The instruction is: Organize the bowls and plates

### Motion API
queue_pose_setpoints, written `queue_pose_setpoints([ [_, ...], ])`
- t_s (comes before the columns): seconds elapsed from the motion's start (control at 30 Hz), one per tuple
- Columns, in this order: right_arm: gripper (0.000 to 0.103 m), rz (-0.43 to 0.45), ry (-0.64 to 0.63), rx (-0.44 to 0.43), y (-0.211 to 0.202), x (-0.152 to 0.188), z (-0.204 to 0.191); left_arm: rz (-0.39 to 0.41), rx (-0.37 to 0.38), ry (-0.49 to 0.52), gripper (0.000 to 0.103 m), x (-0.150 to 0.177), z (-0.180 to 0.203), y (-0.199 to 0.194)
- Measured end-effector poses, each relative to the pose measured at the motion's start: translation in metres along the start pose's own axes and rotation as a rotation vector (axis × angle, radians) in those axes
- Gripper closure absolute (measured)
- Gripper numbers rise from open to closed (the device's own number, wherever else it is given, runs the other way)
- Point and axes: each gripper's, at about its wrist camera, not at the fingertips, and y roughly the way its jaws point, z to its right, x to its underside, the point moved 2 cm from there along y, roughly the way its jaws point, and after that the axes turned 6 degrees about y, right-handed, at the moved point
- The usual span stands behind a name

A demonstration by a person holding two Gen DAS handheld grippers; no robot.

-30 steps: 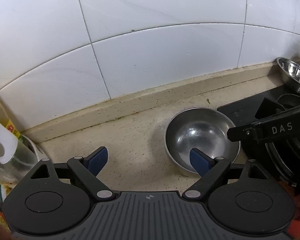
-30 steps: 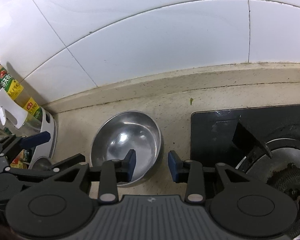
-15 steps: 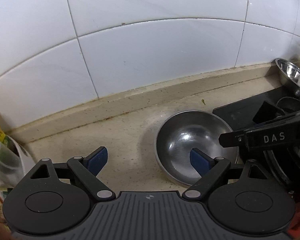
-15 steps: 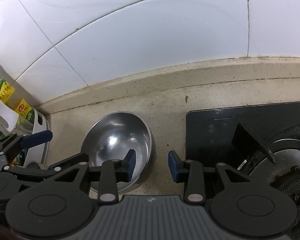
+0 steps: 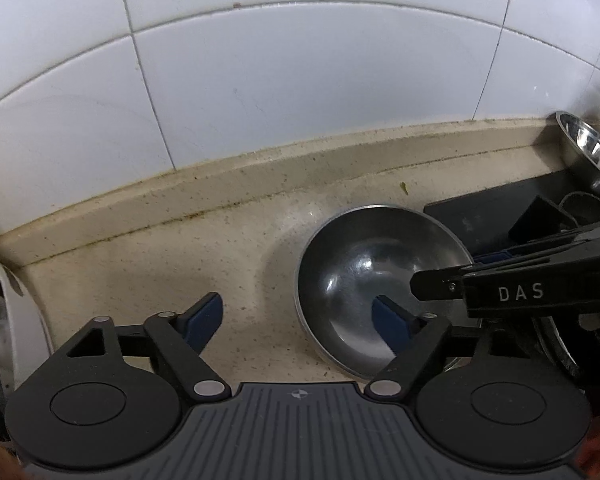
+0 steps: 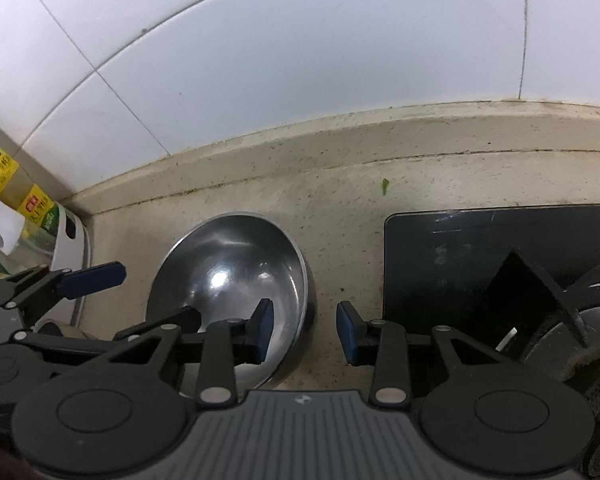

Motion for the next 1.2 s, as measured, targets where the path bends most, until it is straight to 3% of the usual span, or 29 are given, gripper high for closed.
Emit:
queue_pose_setpoints([
  [0.13,0.075,-0.021,0.008,-0.012,0.006,0.000,0.002,-0.022,0.012,-0.005,0.024,0.001,0.000,0.007],
  [0.4,0.083,-0.041,0.012,-0.028,0.012,0.001,0.003,-0.063,0.034,0.009,0.048,0.003,0.001,0.019],
  [0.73,0.086,-0.053,0.028,-0.063,0.016,-0.001,0.006,-0.066,0.076,0.012,0.062,0.003,0.005,0.024],
  [1.2,0.087,-0.043,0.048,-0.071,0.008,-0.002,0.007,-0.035,0.074,0.007,0.062,-0.001,0.010,0.012],
])
